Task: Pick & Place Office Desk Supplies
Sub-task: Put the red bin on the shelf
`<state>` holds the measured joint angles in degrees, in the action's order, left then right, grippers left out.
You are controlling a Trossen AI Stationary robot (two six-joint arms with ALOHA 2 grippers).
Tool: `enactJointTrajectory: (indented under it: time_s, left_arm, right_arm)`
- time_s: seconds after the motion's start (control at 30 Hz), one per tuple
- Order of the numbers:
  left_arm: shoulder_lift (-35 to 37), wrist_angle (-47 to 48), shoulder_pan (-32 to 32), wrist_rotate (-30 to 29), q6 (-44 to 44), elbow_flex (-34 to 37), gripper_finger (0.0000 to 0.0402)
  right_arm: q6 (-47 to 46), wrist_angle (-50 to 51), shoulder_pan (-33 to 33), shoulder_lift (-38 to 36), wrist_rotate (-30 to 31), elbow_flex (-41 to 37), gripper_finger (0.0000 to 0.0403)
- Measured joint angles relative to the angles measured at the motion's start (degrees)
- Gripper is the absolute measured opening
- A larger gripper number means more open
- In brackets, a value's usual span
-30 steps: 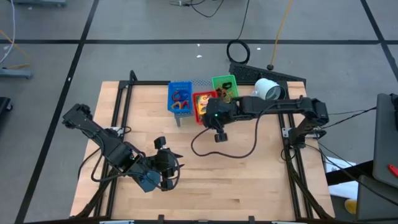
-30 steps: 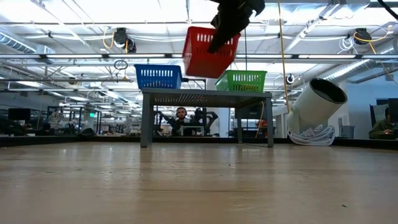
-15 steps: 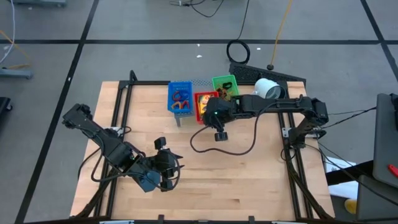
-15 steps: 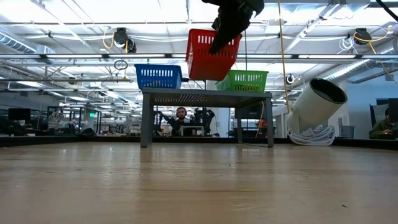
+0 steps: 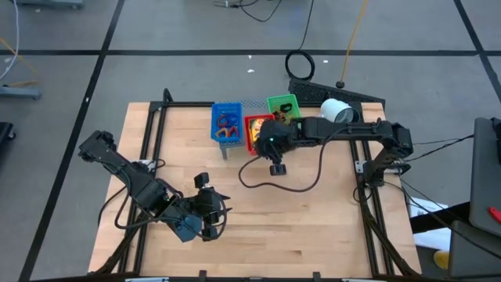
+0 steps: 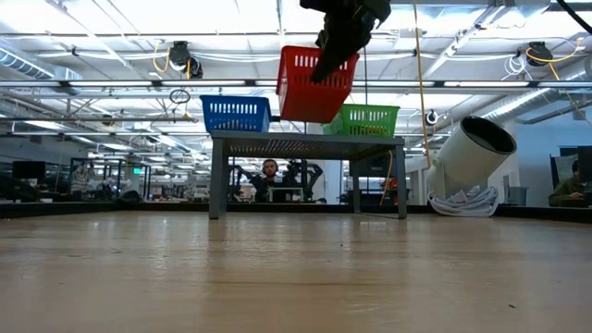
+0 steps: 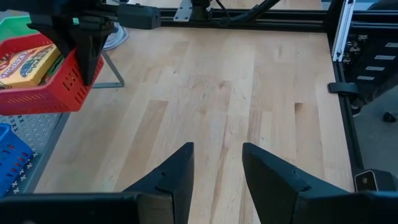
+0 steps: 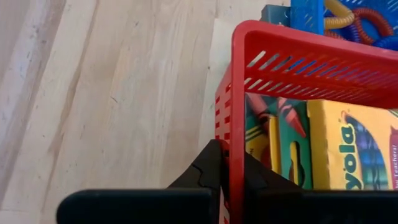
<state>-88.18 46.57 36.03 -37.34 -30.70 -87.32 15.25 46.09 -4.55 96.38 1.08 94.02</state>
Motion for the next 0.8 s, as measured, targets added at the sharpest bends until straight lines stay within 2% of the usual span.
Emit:
enactJointTrajectory:
  time_s: [0.8]
  left_arm:
    - [0.0,0.0,0.0,0.0,0.1,0.0,0.0143]
  right_arm:
    - [0.6,-1.9,-4.6,0.0,-2.9,0.0,0.0000]
